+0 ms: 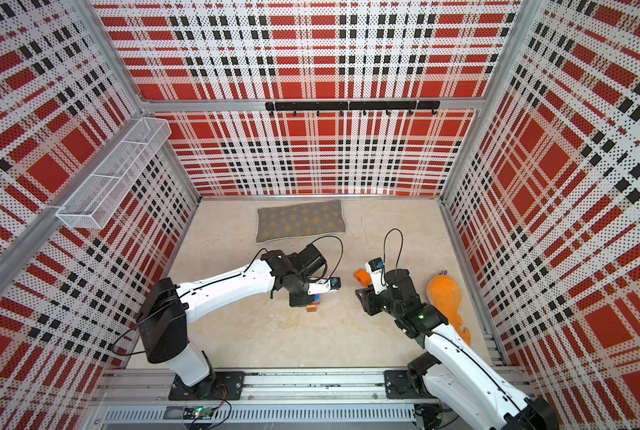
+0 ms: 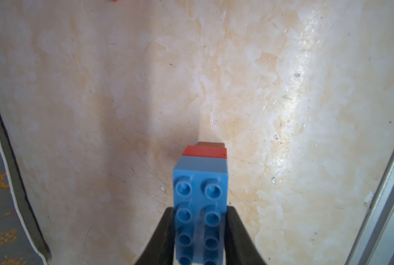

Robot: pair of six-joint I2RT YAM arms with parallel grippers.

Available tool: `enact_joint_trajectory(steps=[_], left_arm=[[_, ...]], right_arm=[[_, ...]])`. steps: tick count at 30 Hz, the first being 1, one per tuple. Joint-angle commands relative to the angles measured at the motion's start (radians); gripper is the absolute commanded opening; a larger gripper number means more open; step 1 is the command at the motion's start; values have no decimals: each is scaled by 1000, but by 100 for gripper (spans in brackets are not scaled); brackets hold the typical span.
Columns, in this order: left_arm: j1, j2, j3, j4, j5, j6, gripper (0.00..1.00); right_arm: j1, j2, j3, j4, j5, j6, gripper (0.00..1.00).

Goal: Assemble an ice cream with lego
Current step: Assemble the lego brick with the lego brick.

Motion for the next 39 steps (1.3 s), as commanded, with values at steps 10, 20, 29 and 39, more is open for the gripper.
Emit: enact_joint_trajectory(steps=[10,20,29,39], left_arm=[[-6,90,-36,-12,51,-7,5],[-23,33,-2,-16,20,-10,14],[-25,14,25,-17,10,-17,20],[-13,6,42,-14,-5,-22,26]], right_arm=[[-9,-2,-11,20,-7,-2,51],[-9,1,-10,18,-7,-2,51],[-8,-1,-10,16,-6,-1,51],[-9,1,-10,16,-4,-1,51]])
